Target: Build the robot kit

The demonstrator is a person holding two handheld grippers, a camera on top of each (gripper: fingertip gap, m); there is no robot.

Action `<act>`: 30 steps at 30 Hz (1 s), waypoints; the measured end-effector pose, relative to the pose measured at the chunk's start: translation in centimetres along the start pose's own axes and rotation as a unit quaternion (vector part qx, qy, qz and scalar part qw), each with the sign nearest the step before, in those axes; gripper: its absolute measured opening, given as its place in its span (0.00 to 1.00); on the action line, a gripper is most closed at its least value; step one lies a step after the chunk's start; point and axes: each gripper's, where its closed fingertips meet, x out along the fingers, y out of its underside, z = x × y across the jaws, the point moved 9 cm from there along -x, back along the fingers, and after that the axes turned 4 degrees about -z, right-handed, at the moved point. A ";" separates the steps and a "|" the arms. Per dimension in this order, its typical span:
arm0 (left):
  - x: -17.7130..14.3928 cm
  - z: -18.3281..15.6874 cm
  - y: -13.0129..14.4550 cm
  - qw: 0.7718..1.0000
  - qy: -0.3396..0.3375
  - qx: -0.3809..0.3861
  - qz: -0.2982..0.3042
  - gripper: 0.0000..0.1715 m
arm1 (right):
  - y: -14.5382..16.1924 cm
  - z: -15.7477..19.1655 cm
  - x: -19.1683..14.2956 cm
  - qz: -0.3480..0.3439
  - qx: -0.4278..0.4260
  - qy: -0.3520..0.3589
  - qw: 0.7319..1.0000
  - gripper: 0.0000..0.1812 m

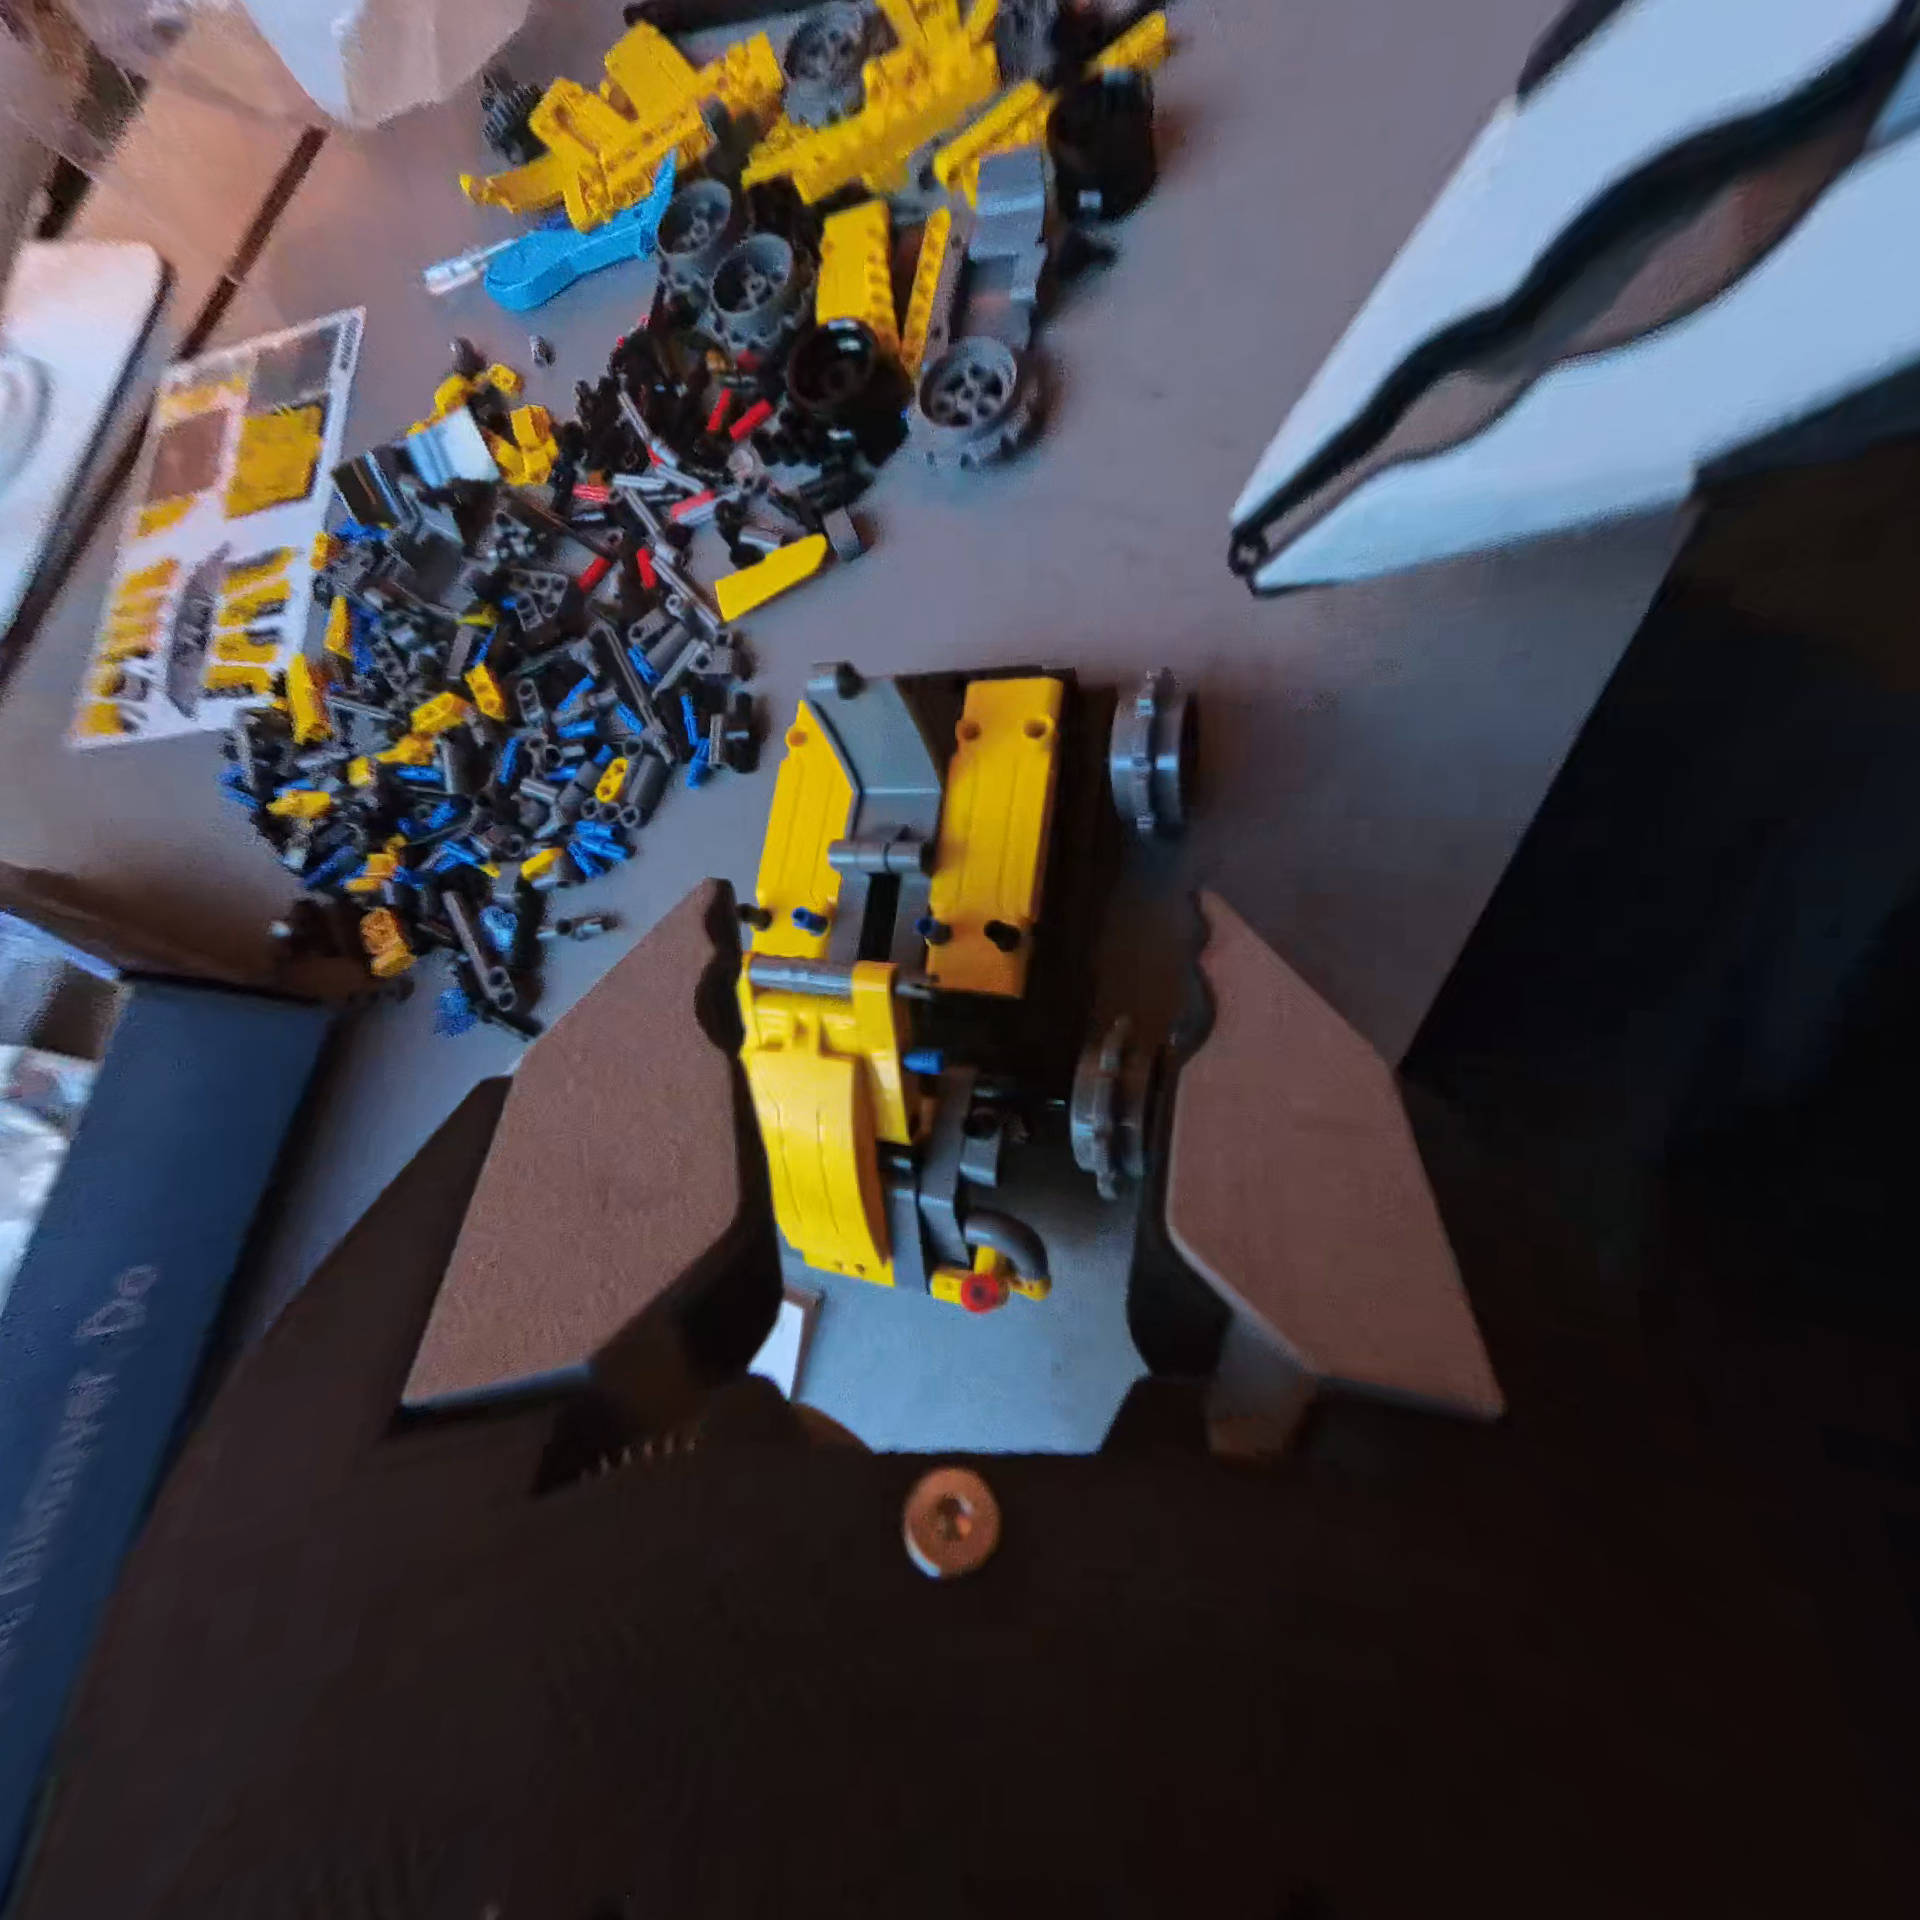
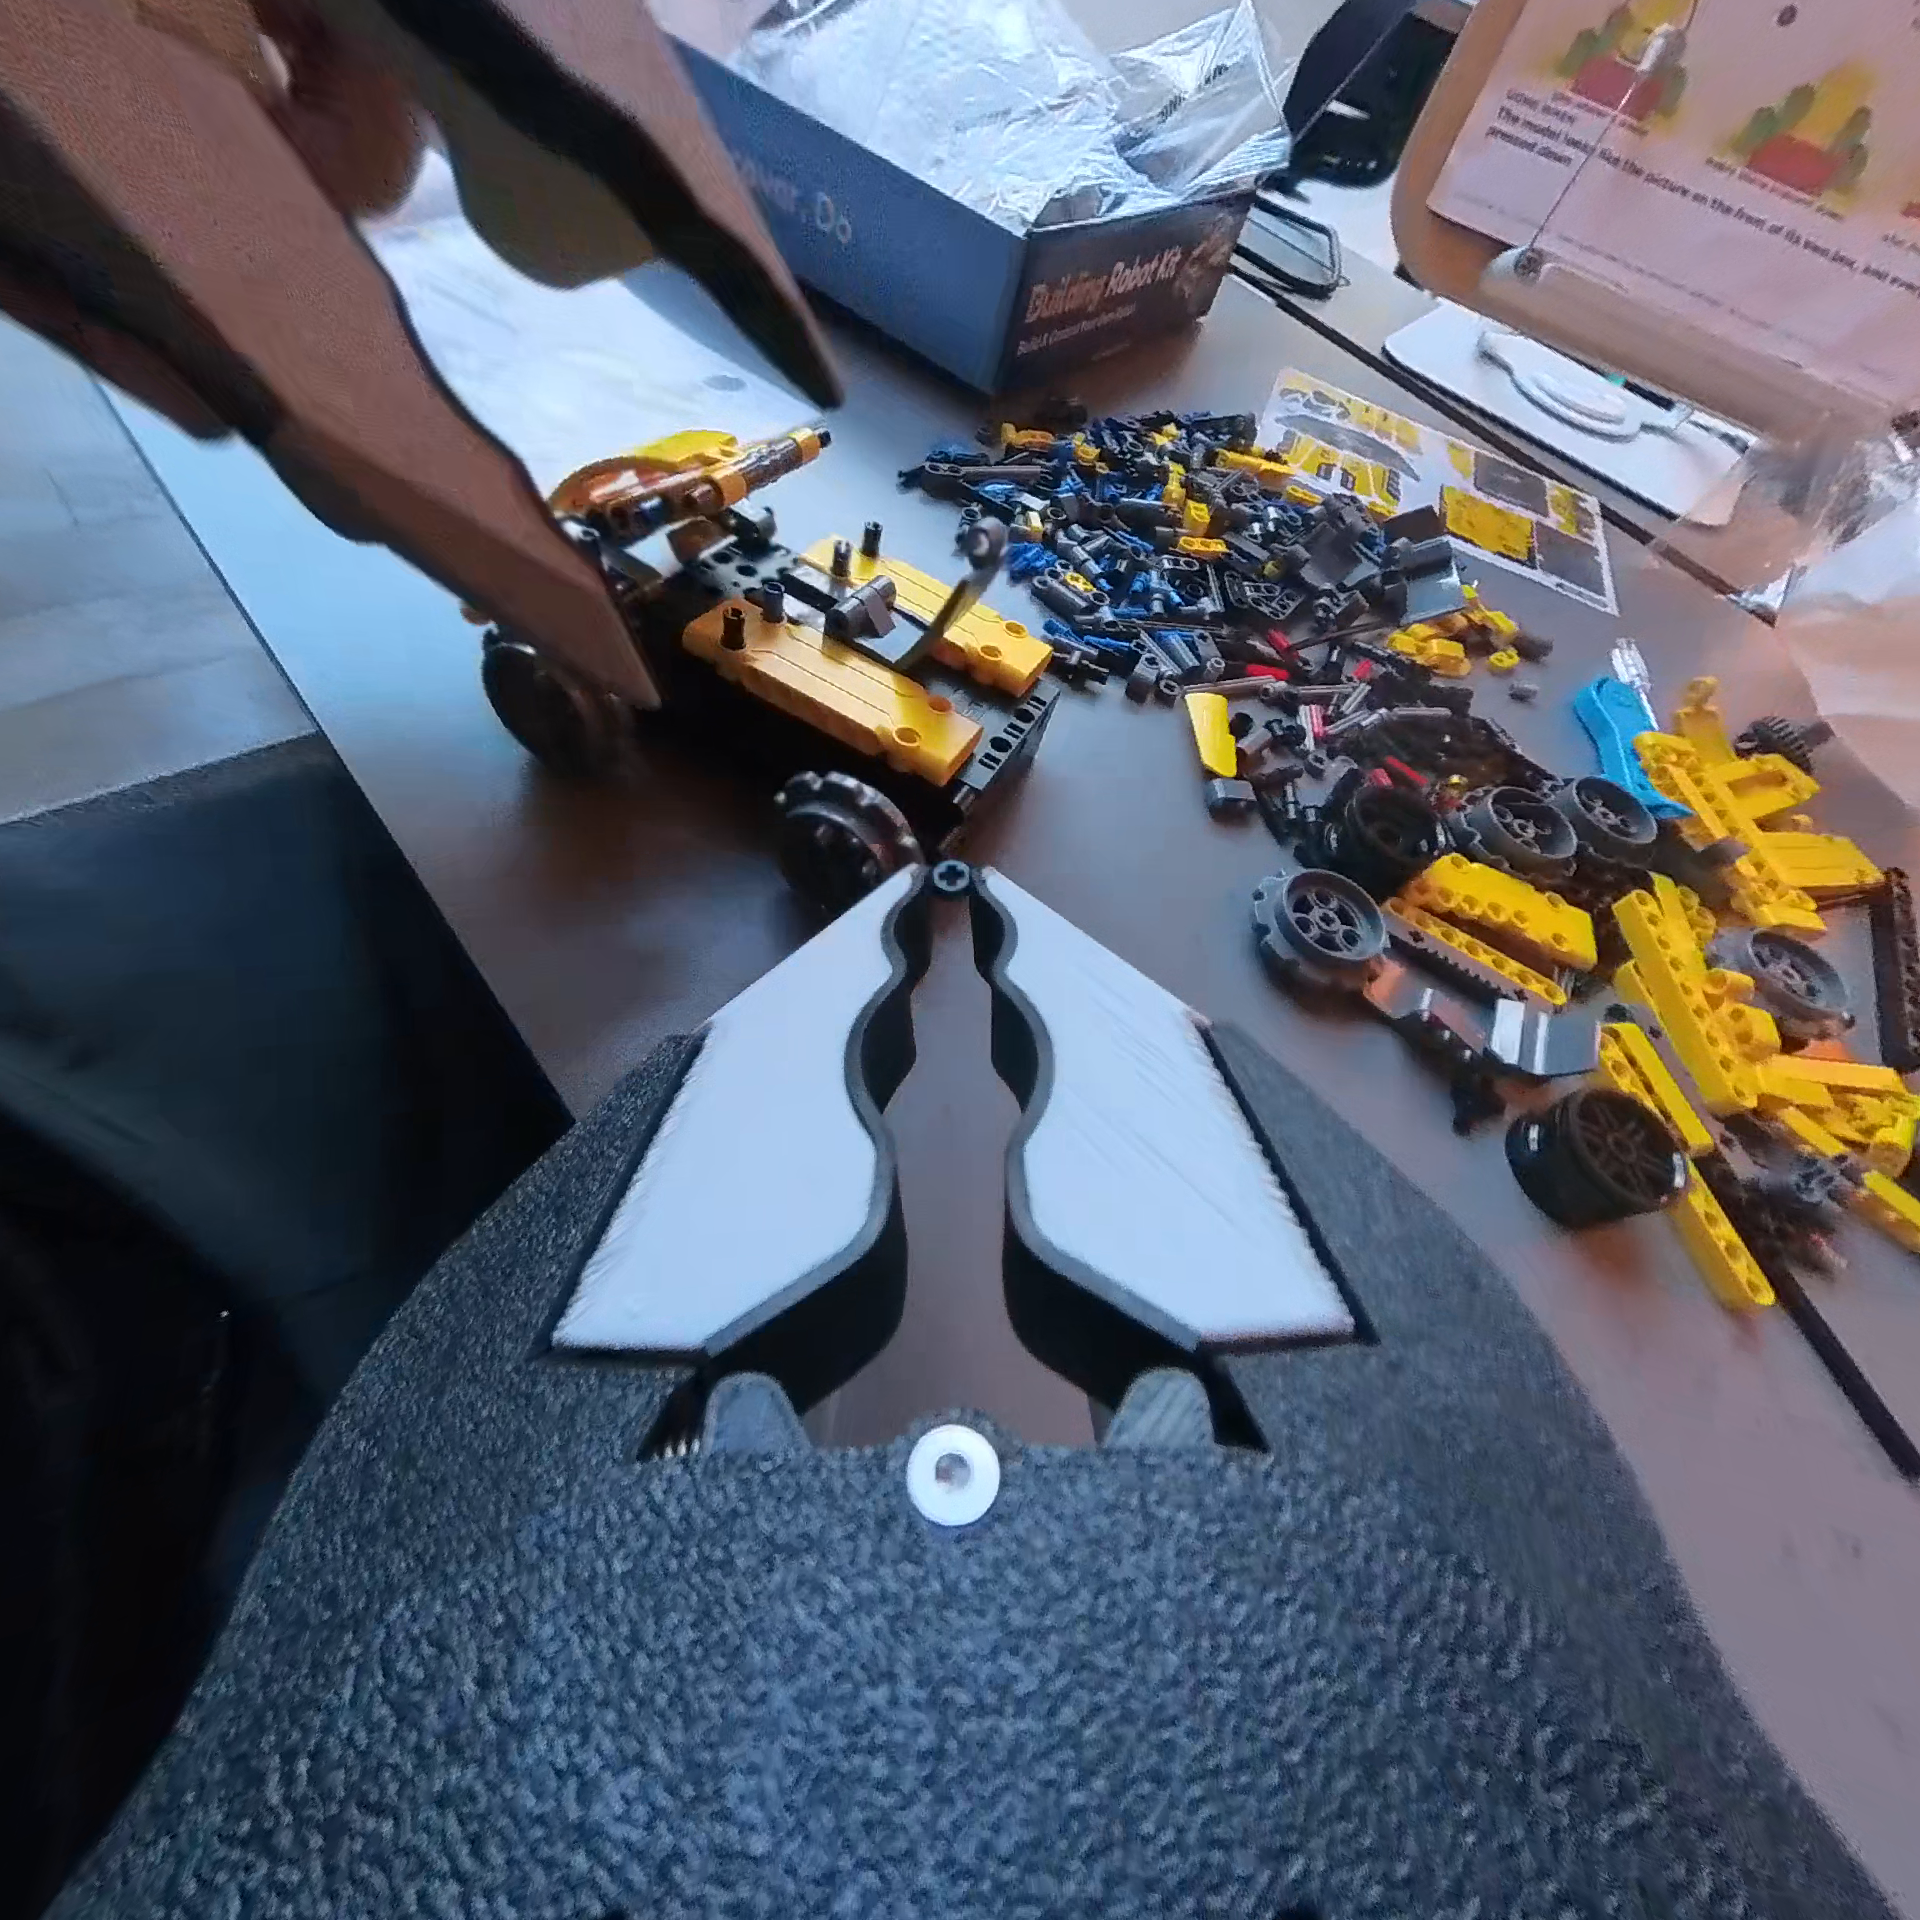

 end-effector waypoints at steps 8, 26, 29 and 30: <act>3.8 -1.4 0.7 0.983 -0.012 0.106 0.152 0.41 | -0.3 0.1 -0.7 -0.014 0.002 -0.017 1.000 0.03; 4.2 2.8 -0.6 0.971 0.097 0.094 0.195 0.34 | -0.3 0.4 -1.8 -0.029 0.012 -0.042 0.999 0.03; 3.8 4.5 -0.8 0.961 0.205 0.017 0.185 0.34 | -0.5 0.9 -1.4 -0.030 -0.019 -0.065 0.997 0.03; 3.7 5.0 -0.7 0.953 0.241 -0.008 0.183 0.34 | -0.6 1.1 -1.3 -0.029 -0.040 -0.067 0.997 0.03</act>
